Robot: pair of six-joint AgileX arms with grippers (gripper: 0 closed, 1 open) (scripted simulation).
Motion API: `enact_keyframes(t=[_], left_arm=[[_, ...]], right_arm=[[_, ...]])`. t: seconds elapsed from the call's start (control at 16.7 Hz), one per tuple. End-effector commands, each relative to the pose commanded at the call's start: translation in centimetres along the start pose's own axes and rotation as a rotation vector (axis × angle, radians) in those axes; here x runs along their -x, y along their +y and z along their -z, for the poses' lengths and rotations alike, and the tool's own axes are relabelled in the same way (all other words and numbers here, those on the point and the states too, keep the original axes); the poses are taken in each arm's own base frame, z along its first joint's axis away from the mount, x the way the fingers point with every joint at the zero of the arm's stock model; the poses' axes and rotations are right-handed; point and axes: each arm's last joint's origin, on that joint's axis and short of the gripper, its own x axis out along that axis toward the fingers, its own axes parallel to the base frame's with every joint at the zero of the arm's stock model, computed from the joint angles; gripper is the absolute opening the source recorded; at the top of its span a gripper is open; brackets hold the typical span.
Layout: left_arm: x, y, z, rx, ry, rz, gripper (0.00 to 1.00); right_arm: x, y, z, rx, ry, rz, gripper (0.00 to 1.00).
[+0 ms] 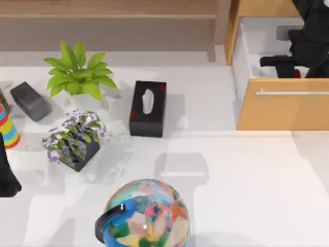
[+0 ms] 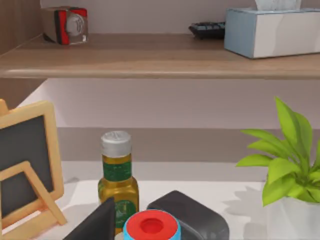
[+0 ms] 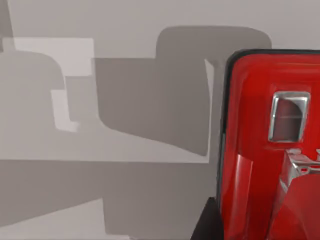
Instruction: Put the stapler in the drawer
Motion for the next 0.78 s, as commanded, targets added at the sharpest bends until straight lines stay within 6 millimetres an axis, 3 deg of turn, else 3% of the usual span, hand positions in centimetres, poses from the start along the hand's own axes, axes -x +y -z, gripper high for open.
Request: enact_keyframes(t=[0.6, 0.78], left_arm=[[0.0, 0.0, 0.0, 0.0, 0.0, 0.0, 1.0], [0.0, 0.0, 0.0, 0.0, 0.0, 0.0, 1.0]], right_arm=[[0.0, 0.0, 0.0, 0.0, 0.0, 0.0, 0.98], [0.0, 0.0, 0.0, 0.0, 0.0, 0.0, 1.0]])
